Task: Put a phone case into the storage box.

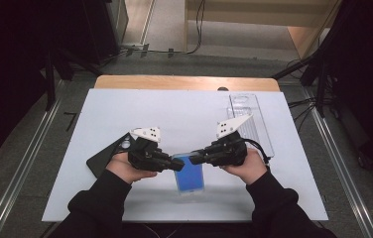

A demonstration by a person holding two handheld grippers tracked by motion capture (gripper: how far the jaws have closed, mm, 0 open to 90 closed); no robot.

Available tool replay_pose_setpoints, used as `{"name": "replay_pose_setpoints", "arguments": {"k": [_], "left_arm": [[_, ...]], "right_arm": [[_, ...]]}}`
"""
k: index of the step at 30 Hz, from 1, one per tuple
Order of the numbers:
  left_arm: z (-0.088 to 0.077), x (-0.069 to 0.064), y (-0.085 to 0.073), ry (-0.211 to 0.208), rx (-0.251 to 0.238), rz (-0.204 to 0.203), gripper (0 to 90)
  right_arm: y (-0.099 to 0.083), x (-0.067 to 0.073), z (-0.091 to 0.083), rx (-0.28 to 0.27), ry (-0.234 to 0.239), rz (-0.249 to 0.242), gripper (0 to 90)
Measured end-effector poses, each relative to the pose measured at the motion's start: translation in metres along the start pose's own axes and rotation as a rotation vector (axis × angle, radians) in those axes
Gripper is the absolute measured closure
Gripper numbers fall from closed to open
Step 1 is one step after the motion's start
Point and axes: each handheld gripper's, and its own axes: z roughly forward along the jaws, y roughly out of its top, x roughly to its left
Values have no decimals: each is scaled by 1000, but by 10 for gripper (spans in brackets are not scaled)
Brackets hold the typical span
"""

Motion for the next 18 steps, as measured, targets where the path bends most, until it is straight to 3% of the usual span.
{"name": "replay_pose_setpoints", "arguments": {"k": [3,6,8,10,18], "left_arm": [[-1,-1,1,-5,2,-11,812],[-4,-2,2,2,3,-13,813],[-6,-2,2,24,-9,-25,813],[-9,0,3,47,-9,-61,812],[-19,5,4,158,-54,-142,811]], "right_arm": [[1,2,-1,0,4,-1,755],[2,2,-3,-34,-2,16,619],[2,2,-4,-62,-56,30,481],[1,1,-6,-77,-111,45,425],[-4,-4,-10,-152,-156,69,248]]}}
